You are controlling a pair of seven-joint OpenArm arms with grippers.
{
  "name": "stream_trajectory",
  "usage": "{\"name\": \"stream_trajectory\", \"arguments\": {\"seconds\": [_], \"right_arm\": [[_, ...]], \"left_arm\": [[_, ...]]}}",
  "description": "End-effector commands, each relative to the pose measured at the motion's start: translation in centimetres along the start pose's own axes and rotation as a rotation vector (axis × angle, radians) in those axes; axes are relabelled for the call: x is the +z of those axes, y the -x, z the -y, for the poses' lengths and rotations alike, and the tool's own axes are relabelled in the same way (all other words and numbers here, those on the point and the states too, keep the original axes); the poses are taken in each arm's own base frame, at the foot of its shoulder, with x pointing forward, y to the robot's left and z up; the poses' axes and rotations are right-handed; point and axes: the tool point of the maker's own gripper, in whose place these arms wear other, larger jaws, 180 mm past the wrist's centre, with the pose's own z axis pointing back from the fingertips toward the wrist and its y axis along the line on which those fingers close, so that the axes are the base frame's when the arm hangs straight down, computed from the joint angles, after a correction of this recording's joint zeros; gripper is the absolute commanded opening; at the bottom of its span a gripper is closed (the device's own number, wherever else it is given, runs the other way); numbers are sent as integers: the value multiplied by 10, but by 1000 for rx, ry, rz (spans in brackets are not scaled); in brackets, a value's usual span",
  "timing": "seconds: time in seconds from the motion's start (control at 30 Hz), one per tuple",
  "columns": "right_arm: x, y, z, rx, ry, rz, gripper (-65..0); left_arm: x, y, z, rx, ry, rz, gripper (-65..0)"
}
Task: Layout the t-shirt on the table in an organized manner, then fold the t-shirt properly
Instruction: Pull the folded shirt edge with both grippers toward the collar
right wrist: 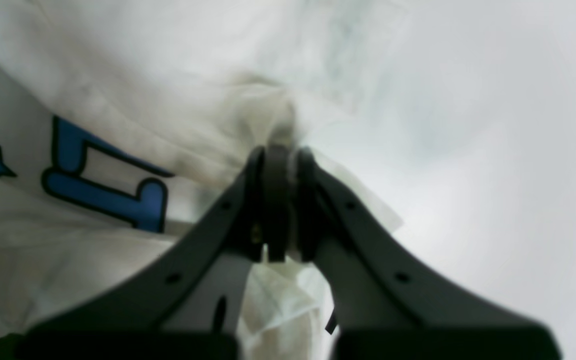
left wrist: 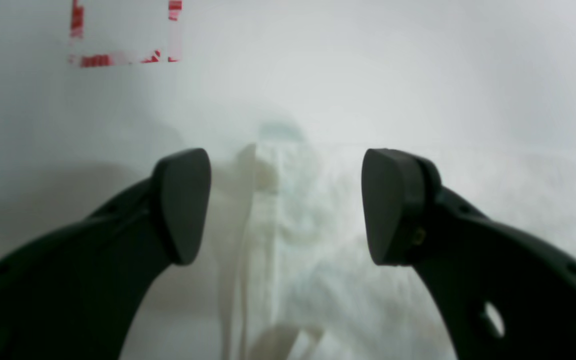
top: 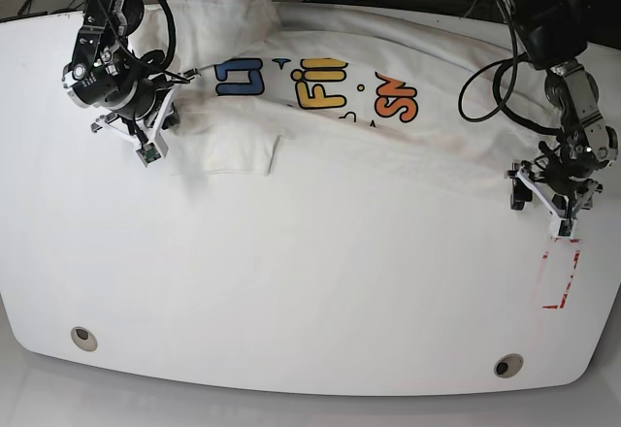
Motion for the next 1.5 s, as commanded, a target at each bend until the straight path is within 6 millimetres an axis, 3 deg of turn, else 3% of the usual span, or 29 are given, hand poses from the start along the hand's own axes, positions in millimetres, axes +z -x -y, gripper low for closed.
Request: {"name": "stream_trajectory", "arguments": {"seconds": [0.0, 0.2, 0.37, 0.6, 0.8, 1.0, 1.3, 1.47], "right_arm": [[5, -11, 5, 15, 16, 38, -650], [5, -11, 6, 15, 19, 38, -650], [5, -10, 6, 13, 21, 38, -650], [5, -11, 7, 14, 21, 39, -650], [5, -11, 6, 13, 20, 40, -650], [4, -12, 2, 2, 11, 47, -650], [4, -12, 2, 0, 11, 47, -650], [4, -12, 2, 0, 11, 47, -650]], "left_arm": [[-1, -20, -13, 7, -14, 59, -202], [-14, -11, -25, 42, -39, 26, -201], [-22, 3, -22, 52, -25, 1, -201], [-23, 20, -29, 52, -26, -45, -201], [-29, 24, -10, -10, 16, -75, -206], [-30, 46, 14, -81, 99, -127, -210], [-30, 49, 17, -87, 110, -134, -333], [-29, 50, 16, -87, 109, -134, -459]]}}
